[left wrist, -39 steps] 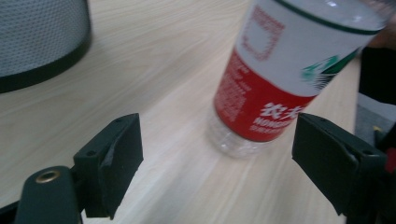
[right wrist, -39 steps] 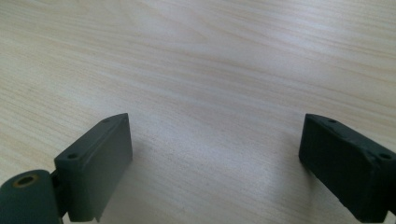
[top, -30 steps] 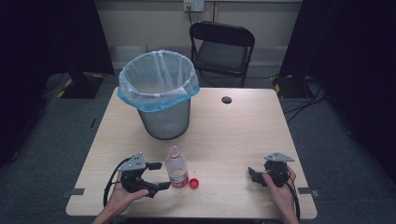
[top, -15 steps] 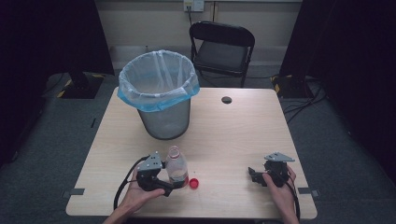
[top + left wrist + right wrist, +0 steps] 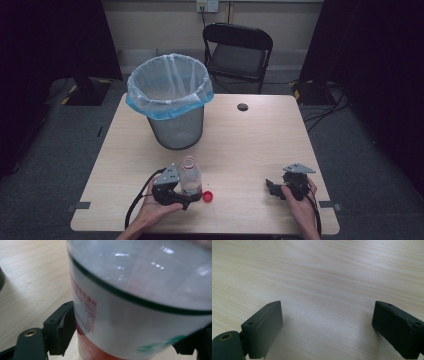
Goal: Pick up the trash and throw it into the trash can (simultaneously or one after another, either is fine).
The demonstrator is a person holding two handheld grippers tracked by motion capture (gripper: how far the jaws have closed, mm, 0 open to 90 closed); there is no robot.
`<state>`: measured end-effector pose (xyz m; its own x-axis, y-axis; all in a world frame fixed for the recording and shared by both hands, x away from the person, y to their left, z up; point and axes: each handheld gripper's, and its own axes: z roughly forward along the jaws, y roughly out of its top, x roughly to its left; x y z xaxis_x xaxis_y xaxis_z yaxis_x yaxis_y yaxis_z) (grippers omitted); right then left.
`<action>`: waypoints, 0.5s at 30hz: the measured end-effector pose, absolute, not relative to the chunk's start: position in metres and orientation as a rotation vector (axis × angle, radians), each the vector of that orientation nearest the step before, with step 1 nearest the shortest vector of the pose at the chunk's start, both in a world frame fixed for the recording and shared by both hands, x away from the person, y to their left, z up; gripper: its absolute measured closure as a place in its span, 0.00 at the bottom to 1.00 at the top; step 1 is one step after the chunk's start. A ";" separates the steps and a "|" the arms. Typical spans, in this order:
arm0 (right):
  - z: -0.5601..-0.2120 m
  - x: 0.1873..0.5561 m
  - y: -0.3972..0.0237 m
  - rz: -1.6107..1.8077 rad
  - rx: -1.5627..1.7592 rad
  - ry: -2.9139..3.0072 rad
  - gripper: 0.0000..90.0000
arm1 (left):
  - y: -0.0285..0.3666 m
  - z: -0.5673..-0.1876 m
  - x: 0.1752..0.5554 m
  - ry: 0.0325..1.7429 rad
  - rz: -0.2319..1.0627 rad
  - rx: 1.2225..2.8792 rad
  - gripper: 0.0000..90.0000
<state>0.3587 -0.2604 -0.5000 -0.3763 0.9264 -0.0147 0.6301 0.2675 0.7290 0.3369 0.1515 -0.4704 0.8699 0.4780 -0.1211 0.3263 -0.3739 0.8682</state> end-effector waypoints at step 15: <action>-0.500 0.359 -0.260 0.897 1.405 2.102 0.10 | 0.157 -0.462 0.338 0.589 0.206 1.960 0.32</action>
